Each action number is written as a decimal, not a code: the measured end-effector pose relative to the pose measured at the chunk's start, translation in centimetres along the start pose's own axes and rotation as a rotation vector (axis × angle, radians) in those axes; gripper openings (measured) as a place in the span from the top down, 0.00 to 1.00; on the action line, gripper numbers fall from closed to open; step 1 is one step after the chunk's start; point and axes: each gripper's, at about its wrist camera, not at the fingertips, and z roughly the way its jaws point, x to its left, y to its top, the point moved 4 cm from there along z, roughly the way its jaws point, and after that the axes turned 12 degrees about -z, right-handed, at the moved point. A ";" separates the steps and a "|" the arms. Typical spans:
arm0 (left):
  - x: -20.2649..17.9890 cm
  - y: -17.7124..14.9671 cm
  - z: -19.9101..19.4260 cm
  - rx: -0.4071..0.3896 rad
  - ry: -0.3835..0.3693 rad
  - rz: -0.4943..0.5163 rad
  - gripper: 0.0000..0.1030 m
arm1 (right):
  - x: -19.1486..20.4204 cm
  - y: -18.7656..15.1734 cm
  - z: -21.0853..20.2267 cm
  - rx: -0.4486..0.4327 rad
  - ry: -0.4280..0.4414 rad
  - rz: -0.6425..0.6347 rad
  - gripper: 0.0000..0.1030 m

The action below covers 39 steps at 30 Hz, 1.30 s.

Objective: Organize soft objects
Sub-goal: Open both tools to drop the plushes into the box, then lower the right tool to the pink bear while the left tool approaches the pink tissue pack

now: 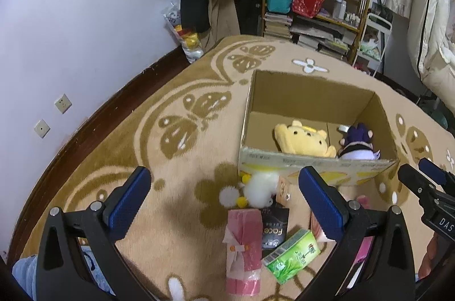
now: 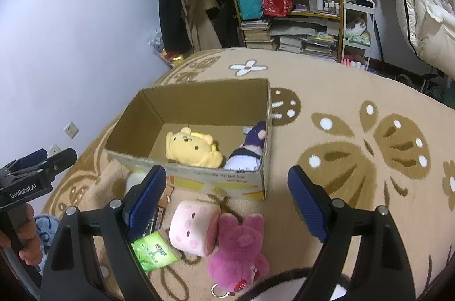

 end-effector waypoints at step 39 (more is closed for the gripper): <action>2.3 -5.5 7.4 0.342 0.091 -0.038 0.00 | 0.1 -6.5 5.8 0.352 -0.051 0.018 0.17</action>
